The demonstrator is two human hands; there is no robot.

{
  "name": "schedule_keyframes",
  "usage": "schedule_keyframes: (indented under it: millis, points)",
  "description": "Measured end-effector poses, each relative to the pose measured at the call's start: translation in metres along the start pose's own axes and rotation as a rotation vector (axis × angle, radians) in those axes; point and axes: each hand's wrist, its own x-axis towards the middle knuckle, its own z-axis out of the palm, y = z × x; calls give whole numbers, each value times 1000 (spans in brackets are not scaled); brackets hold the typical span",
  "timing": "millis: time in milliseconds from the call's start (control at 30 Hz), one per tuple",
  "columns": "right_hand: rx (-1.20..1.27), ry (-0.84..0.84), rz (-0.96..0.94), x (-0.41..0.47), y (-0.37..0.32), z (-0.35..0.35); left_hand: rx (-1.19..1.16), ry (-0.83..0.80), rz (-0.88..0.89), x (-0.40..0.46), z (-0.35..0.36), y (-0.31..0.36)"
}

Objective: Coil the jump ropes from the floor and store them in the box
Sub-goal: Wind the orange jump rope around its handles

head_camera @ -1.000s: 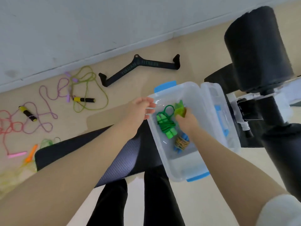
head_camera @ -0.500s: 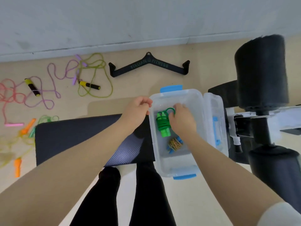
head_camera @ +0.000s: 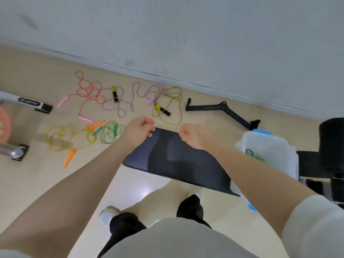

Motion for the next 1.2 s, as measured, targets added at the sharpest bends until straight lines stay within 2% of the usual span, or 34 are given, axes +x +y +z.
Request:
schedule_keyframes:
  millis: [100, 267, 433, 567, 733, 933, 1133, 1200]
  points:
    - [-4, -51, -28, 13, -82, 47, -58, 99, -52, -22, -94, -59]
    - [-191, -126, -90, 26, -222, 120, -119, 203, -125, -54, -240, -141]
    - [-141, -138, -148, 47, -307, 155, -129, 267, -167, -60, -337, -180]
    - [-183, -162, -113, 82, -342, 167, -171, 275, -152, -37, -374, -190]
    - [-174, -172, -53, 156, -364, 180, -147, 210, -152, 21, -404, -207]
    - [-213, -185, -15, 279, -400, 200, -207, 251, -302, 131, -438, -247]
    - [-270, -272, 29, 415, -394, 252, -250, 311, -372, 263, -436, -330]
    - [-302, -333, 32, 455, -383, 279, -230, 285, -379, 297, -427, -370]
